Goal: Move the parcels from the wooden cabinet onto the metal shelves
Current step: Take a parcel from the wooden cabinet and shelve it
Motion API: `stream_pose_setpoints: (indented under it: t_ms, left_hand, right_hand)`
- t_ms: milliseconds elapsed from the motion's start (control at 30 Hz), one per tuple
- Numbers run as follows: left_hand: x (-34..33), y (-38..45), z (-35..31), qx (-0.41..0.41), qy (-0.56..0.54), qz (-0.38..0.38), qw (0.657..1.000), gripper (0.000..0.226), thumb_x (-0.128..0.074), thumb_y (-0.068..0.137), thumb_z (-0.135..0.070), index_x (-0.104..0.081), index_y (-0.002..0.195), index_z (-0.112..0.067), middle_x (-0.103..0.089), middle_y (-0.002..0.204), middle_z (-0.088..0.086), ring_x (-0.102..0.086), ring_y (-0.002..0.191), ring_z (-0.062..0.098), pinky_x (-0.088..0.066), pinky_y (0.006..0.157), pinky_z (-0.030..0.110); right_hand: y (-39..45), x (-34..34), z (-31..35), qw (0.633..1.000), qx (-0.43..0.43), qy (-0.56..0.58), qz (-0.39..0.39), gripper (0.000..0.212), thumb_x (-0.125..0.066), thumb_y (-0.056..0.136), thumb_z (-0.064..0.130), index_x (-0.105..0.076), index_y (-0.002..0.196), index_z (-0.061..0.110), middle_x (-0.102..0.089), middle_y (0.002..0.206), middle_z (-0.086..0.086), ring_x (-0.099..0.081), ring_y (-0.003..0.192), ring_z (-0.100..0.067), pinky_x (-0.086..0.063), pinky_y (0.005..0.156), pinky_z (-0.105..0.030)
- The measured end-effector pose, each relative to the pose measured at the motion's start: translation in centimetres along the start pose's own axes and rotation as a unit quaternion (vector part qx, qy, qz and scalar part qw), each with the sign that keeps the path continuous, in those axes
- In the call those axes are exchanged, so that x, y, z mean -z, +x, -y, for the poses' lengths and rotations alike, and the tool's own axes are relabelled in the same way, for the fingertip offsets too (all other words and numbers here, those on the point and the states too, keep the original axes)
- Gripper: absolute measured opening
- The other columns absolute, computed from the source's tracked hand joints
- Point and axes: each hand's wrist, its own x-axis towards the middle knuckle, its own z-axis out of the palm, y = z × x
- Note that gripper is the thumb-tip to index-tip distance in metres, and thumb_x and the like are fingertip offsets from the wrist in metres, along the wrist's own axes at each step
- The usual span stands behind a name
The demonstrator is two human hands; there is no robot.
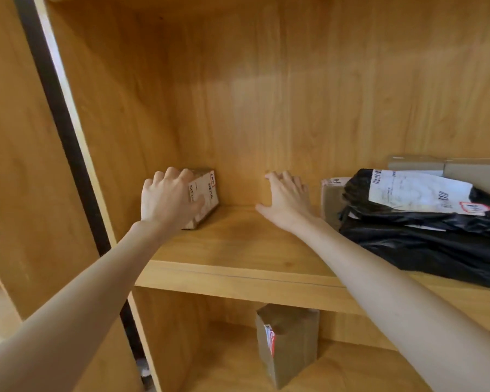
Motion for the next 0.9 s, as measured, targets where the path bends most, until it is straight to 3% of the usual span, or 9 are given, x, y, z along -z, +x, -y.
stream_pose_setpoints:
  t_ms: [333, 733, 900]
  left_hand:
    - [-5.1, 5.0, 5.2, -0.048, -0.031, 0.048, 0.997, 0.064, -0.051, 0.088, -0.054, -0.041, 0.138, -0.016, -0.049, 0.129, 0.013, -0.045, 0.117, 0.033, -0.038, 0.095, 0.041]
    - [-9.3, 8.9, 6.5, 0.004, -0.039, 0.155, 0.987, 0.077, -0.041, 0.084, -0.069, -0.025, 0.148, -0.03, -0.048, 0.136, 0.015, -0.04, 0.124, 0.039, -0.027, 0.105, 0.043]
    - [-9.1, 9.3, 5.9, 0.043, -0.102, 0.159, 0.981, 0.067, -0.051, 0.084, -0.058, -0.033, 0.144, -0.035, -0.053, 0.131, 0.014, -0.034, 0.122, 0.04, -0.023, 0.106, 0.044]
  right_hand:
    - [4.1, -6.1, 6.7, 0.999, -0.045, -0.01, 0.028, 0.064, -0.059, 0.089, 0.043, -0.034, 0.143, 0.018, -0.04, 0.139, -0.008, -0.036, 0.128, -0.03, -0.03, 0.104, -0.039]
    - [7.9, -10.4, 7.2, 0.996, -0.057, 0.009, 0.067, 0.065, -0.056, 0.09, 0.041, -0.03, 0.145, 0.018, -0.04, 0.14, -0.01, -0.037, 0.129, -0.03, -0.032, 0.105, -0.04]
    - [8.7, -11.2, 6.9, 0.991, -0.082, 0.056, 0.086, 0.064, -0.056, 0.092, 0.039, -0.029, 0.146, 0.018, -0.039, 0.141, -0.011, -0.035, 0.131, -0.03, -0.033, 0.106, -0.041]
